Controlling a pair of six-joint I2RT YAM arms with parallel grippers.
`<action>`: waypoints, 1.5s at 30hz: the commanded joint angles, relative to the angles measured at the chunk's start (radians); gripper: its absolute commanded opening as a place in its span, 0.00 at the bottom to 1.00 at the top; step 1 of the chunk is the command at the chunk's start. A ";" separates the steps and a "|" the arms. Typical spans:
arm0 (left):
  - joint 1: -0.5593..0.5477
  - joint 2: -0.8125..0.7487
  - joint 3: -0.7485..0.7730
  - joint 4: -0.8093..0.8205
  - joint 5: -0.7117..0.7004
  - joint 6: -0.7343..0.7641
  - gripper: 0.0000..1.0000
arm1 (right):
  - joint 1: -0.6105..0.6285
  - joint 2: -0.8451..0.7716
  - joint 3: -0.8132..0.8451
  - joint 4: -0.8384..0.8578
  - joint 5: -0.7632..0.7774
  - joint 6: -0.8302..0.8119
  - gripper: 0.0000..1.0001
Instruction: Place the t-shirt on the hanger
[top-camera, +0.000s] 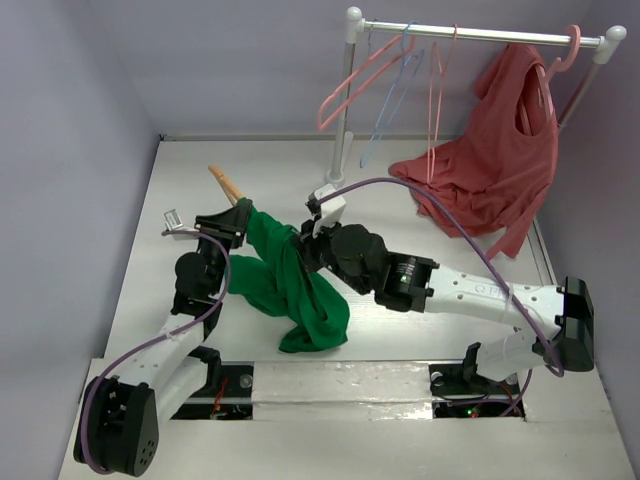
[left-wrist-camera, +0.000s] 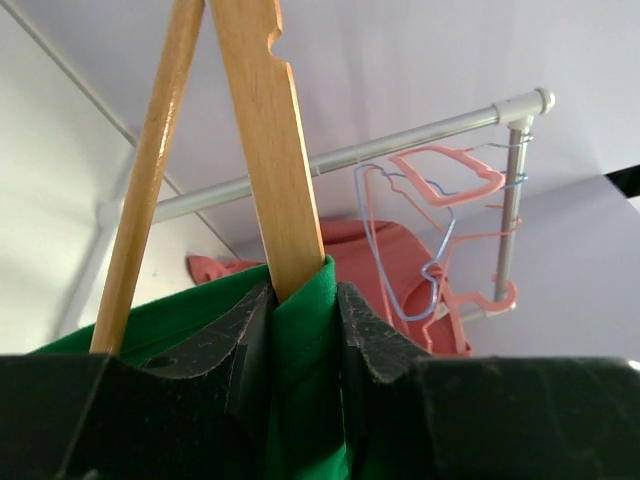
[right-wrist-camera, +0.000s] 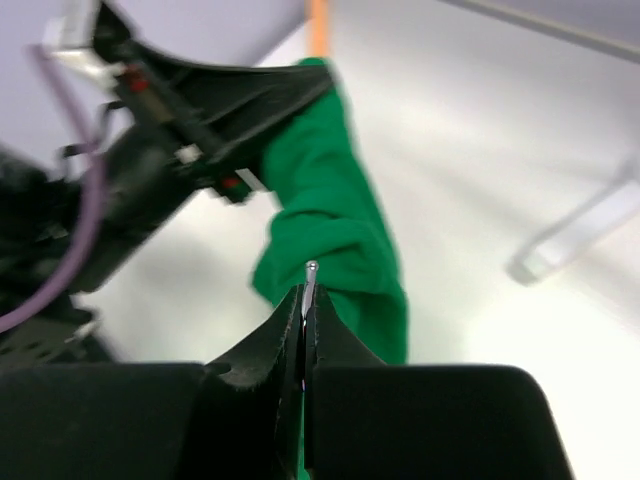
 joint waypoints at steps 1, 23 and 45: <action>-0.006 -0.023 0.008 -0.032 0.076 0.115 0.05 | 0.004 0.014 0.060 -0.024 0.111 -0.027 0.00; -0.006 -0.137 0.060 -0.284 0.172 0.412 0.76 | -0.098 -0.017 0.098 -0.124 -0.053 -0.048 0.00; -0.015 0.018 0.128 -0.089 0.232 0.441 0.00 | -0.108 -0.041 0.074 -0.098 -0.095 -0.027 0.00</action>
